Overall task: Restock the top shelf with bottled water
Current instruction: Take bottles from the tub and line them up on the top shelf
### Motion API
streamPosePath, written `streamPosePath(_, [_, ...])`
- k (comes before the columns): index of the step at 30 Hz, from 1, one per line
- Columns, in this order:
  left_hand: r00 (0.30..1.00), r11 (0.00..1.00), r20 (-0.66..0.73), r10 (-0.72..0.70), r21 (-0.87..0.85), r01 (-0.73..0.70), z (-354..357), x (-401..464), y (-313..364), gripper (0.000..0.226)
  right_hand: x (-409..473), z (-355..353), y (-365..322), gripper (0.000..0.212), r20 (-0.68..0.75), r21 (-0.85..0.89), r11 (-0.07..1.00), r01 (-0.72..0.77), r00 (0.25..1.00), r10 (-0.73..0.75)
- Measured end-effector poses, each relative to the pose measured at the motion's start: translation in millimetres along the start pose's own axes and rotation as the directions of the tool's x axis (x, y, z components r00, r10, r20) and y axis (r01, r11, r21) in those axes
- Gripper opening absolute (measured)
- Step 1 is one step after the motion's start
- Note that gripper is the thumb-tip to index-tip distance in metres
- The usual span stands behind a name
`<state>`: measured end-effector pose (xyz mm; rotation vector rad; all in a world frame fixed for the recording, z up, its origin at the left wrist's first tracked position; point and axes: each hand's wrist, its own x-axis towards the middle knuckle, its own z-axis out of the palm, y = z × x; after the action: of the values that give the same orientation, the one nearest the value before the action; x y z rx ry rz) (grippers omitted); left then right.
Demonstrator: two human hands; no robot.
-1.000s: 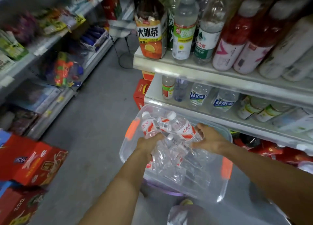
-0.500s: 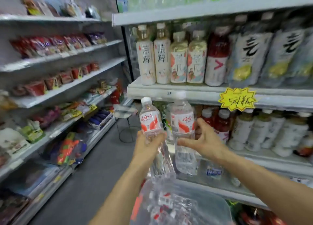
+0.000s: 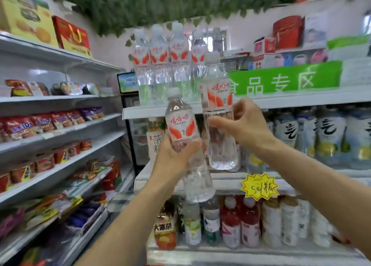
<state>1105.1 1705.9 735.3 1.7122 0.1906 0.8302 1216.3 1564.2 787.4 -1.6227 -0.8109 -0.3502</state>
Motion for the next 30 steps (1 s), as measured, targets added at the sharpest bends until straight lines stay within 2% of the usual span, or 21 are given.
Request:
streamPosePath(6, [0.984,0.981,-0.085,0.159,0.128,-0.147,-10,62,43,0.050,94,-7,-47,0.068,-0.117,0.003,0.997,0.077,0.990,-0.076])
streamPosePath(9, [0.972,0.965,-0.104,0.211,0.183,-0.190,-15,86,56,0.055,134,0,-56,0.086,-0.144,-0.021,0.995,0.101,0.984,-0.103])
streamPosePath(11, [0.969,0.960,-0.117,0.217,0.207,-0.190,-17,101,59,0.056,152,7,-57,0.089,-0.162,-0.035,0.995,0.094,0.982,-0.099])
streamPosePath(15, [0.973,0.960,-0.102,0.208,0.211,-0.183,-17,124,59,0.052,174,29,-45,0.081,-0.135,-0.087,0.996,0.009,0.991,-0.021])
streamPosePath(17, [0.974,0.960,-0.086,0.208,0.211,-0.187,-15,131,56,0.046,180,40,-35,0.089,-0.104,-0.100,0.995,-0.015,0.995,0.005])
streamPosePath(20, [0.974,0.957,-0.071,0.217,0.210,-0.198,-13,142,52,0.051,188,50,-28,0.098,-0.098,-0.150,0.988,-0.020,0.995,0.005])
streamPosePath(24, [0.973,0.956,-0.087,0.216,0.219,-0.193,-12,150,51,0.051,197,49,-21,0.091,-0.064,-0.158,0.986,-0.044,0.997,0.034])
streamPosePath(27, [0.973,0.955,-0.086,0.214,0.229,-0.190,-11,153,49,0.050,196,50,-5,0.083,-0.012,-0.246,0.965,-0.091,0.996,0.091])
streamPosePath(30, [0.973,0.954,-0.074,0.217,0.226,-0.195,-9,156,46,0.049,200,55,12,0.075,0.002,-0.310,0.948,-0.074,0.997,0.078])
